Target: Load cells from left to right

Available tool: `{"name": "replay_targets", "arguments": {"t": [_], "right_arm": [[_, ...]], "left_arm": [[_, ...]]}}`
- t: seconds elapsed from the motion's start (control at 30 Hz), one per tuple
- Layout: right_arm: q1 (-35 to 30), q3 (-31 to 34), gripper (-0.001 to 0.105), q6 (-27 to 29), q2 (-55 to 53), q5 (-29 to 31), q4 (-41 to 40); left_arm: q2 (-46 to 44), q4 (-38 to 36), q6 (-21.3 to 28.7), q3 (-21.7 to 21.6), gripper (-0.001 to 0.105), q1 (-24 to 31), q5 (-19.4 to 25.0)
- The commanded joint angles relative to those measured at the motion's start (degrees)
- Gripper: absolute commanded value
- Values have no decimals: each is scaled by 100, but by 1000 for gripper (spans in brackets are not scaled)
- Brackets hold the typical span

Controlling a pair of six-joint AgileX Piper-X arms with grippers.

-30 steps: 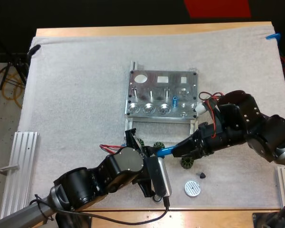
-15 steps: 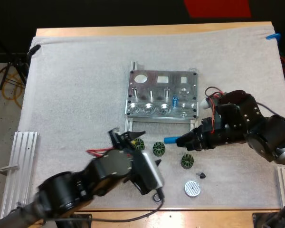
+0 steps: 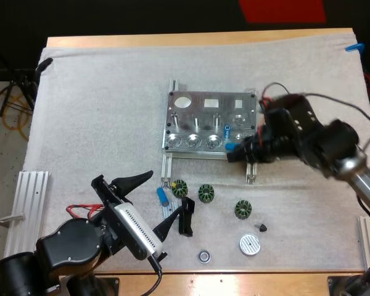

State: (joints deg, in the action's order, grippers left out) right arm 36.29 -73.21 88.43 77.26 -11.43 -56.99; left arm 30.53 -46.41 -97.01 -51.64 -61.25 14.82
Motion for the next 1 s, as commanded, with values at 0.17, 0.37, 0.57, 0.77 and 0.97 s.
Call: {"name": "replay_targets", "arguments": {"t": [0.17,0.37,0.57,0.77,0.97], "right_arm": [[-12,-1149,0,454,1022,996,-707],[-11,-2197,0,768,1988,1320,-1478],[-11,-2820,0,1075,2696,1940,-2028],[-11,-2932,0,1209,3016,2169,-2047],[-11,-2932,0,1300,3285,2153,-2047]], "left_arm": [[-8,-11,-92,-40,72,-6,135],[-8,-223,-92,-40,72,-6,135],[-8,-301,-92,-40,72,-6,135],[-8,-301,-92,-40,72,-6,135],[-8,-301,-92,-40,72,-6,135]]}}
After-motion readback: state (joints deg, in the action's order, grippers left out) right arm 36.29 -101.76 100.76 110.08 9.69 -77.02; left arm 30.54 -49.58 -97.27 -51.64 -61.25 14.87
